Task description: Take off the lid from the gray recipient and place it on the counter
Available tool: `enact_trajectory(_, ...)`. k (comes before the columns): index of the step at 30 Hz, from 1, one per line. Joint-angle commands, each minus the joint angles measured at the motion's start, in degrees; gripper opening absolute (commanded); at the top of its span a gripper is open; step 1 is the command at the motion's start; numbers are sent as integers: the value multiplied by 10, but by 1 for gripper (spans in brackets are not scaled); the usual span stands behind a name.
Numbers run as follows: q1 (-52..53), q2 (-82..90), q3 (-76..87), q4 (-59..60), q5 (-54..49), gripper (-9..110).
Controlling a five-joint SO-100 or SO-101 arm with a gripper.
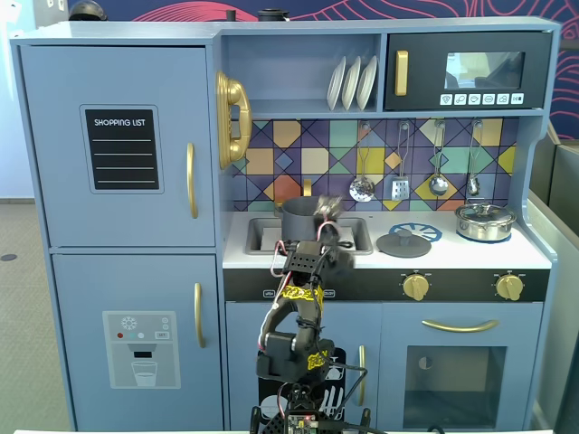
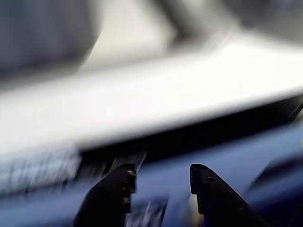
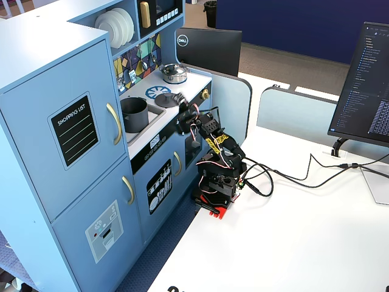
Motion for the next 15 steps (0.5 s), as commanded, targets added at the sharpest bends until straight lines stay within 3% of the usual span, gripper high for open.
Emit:
enact_trajectory(1, -64, 20, 20, 80, 0, 0)
enact_trajectory(15, -150, 174, 292, 56, 43, 0)
